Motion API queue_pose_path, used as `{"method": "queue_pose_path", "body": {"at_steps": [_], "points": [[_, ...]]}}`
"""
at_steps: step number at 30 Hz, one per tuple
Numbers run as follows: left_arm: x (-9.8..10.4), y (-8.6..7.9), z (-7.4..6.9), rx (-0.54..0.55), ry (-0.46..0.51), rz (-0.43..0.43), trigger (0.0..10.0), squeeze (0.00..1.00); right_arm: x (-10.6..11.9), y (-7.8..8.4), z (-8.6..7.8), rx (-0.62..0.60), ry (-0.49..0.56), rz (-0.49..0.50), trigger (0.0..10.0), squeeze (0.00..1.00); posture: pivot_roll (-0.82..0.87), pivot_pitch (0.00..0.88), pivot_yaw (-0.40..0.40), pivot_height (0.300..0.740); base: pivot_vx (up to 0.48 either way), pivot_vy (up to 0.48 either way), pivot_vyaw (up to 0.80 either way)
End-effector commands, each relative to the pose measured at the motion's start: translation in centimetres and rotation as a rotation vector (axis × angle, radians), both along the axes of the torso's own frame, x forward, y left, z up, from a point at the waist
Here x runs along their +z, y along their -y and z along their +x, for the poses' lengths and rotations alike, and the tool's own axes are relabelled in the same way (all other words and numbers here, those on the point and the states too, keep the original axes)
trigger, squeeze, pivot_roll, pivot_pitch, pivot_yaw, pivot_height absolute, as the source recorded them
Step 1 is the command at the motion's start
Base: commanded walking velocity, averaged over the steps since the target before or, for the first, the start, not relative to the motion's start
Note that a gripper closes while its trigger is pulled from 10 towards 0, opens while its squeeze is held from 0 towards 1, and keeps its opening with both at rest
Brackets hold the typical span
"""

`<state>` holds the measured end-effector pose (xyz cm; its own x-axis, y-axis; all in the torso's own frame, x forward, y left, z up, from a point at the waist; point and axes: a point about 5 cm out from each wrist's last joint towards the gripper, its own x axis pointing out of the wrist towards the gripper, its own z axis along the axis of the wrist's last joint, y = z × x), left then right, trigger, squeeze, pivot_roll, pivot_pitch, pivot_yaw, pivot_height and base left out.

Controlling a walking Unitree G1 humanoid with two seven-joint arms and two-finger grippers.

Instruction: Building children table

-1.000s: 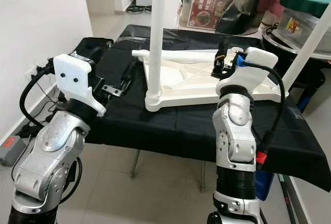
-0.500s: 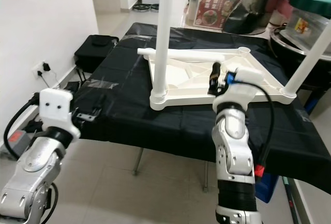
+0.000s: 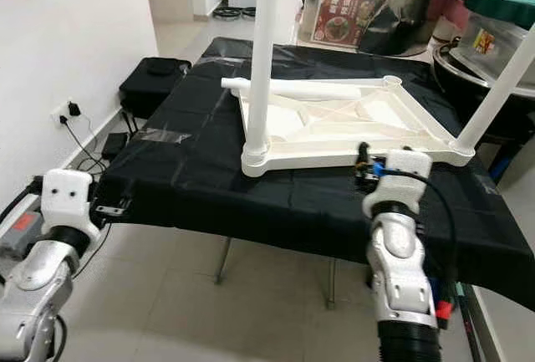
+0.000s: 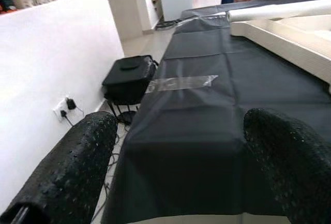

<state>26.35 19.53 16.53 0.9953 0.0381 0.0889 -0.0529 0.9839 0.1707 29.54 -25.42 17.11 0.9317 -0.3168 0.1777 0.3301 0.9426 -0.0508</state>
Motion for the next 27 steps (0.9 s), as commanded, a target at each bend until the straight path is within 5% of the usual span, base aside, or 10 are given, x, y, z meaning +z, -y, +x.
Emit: {"method": "queue_pose_path", "body": {"at_steps": [1, 27], "points": [[0.0, 0.0, 0.1, -0.012, 0.007, 0.017, 10.0, 0.00, -0.3, 0.1, -0.1, -0.007, -0.009, -0.001, 10.0, 0.00, 0.14, 0.055, -0.063, 0.740, 0.270, 0.000, 0.00], [0.6, 0.5, 0.4, -0.034, 0.065, 0.001, 10.0, 0.00, 1.6, -1.4, 0.9, 0.036, 0.079, 0.015, 10.0, 0.00, 0.14, 0.060, -0.067, 0.740, 0.328, 0.000, 0.00]]}}
